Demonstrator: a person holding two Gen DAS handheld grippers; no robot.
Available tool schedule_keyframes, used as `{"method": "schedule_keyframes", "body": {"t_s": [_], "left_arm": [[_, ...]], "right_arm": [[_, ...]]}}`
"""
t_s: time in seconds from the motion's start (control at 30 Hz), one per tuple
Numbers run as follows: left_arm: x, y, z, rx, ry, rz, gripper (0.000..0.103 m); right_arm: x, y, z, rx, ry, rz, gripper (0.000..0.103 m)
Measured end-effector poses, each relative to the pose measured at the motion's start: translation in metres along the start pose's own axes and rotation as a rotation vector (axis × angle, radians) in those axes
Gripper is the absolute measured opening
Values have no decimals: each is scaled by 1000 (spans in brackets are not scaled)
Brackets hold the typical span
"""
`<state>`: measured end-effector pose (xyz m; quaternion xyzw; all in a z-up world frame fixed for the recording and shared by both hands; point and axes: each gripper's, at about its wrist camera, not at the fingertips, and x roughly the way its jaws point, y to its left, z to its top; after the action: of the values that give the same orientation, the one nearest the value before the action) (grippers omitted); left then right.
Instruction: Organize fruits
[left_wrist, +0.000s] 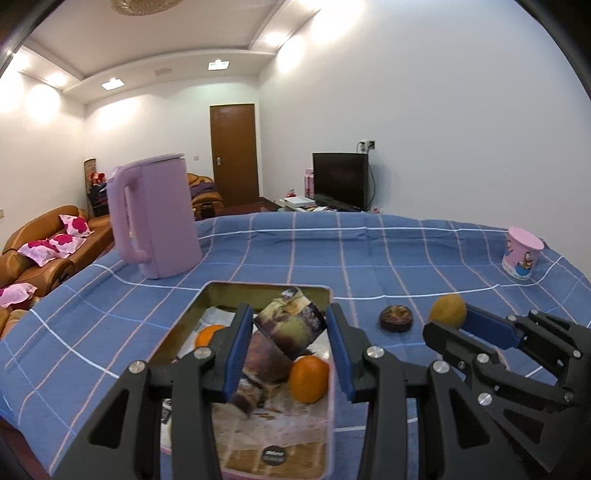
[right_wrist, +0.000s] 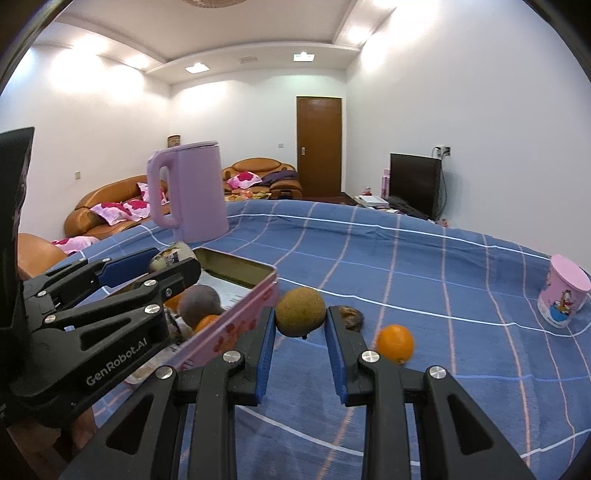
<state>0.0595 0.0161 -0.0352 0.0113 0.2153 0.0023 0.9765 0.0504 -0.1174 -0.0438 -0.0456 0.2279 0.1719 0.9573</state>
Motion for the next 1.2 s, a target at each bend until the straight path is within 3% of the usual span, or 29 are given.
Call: {"method": "schedule_keyframes", "body": {"t_s": [0.9, 1.2], "left_arm": [[7, 72, -17, -59, 81, 130, 43], [12, 79, -22, -61, 111, 136, 43]], "right_arm": [[30, 70, 10, -101, 37, 139, 29], [39, 84, 9, -134, 80, 158, 29]]}}
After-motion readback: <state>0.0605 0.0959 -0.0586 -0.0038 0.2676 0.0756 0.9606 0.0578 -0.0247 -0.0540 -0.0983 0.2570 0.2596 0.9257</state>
